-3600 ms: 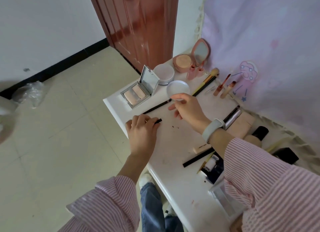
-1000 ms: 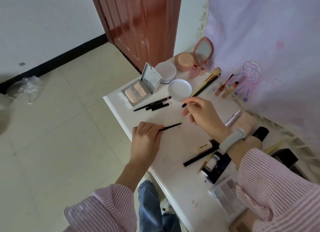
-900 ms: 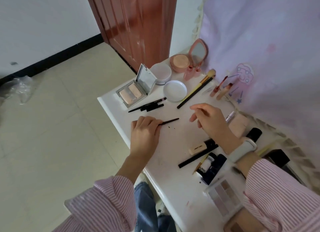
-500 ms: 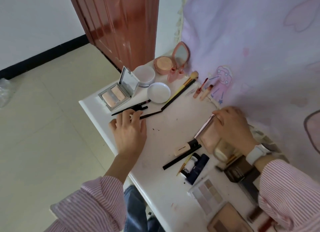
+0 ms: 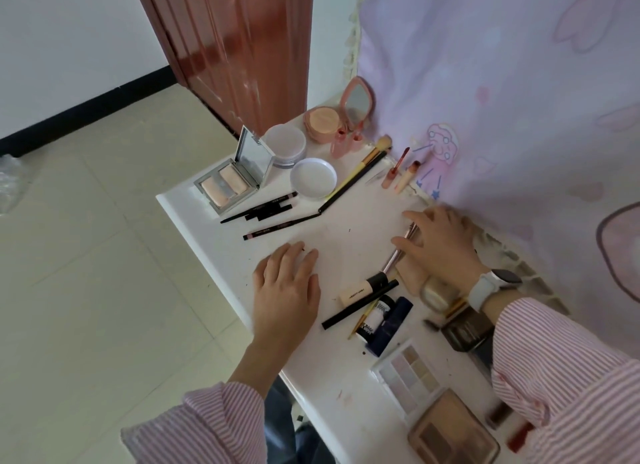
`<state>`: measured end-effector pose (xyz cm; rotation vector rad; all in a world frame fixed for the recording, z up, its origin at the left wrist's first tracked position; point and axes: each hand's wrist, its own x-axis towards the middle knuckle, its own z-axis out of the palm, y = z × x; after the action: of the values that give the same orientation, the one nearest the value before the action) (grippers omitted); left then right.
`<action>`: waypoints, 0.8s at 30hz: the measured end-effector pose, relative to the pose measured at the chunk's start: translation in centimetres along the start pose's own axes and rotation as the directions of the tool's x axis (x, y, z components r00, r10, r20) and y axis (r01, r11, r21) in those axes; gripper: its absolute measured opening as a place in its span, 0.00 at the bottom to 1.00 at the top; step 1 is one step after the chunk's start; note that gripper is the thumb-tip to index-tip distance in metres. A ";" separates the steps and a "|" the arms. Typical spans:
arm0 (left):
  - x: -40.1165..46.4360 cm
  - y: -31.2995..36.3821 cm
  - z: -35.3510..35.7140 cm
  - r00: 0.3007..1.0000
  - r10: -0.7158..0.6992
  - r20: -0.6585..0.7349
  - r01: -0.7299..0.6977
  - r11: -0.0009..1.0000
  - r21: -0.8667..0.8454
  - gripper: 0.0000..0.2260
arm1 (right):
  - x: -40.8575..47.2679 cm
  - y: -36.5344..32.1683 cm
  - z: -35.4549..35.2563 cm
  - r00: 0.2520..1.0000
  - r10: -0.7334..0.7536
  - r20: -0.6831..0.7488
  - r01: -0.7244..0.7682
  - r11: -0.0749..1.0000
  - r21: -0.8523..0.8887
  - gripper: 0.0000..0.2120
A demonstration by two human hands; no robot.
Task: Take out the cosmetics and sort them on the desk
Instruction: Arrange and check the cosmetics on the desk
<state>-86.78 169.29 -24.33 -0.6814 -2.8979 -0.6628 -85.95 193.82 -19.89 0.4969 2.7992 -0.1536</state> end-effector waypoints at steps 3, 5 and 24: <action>0.0 0.1 0.0 1.000 0.001 -0.005 -0.001 1.000 0.000 0.14 | -0.1 -0.4 0.2 0.998 -0.026 -0.060 0.031 0.996 0.081 0.25; 0.0 0.1 0.0 1.000 0.004 -0.011 -0.004 1.000 -0.001 0.14 | -0.4 -0.7 0.2 0.992 -0.069 -0.107 0.082 0.989 0.127 0.19; -0.1 0.0 0.1 1.000 0.002 -0.029 -0.003 1.000 -0.027 0.14 | -0.4 -0.6 -1.8 0.799 -0.599 0.040 0.550 0.703 -0.451 0.13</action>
<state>-86.71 169.28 -24.43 -0.6723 -2.8667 -0.7067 -86.32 193.40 -18.04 -0.5146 2.8603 0.3966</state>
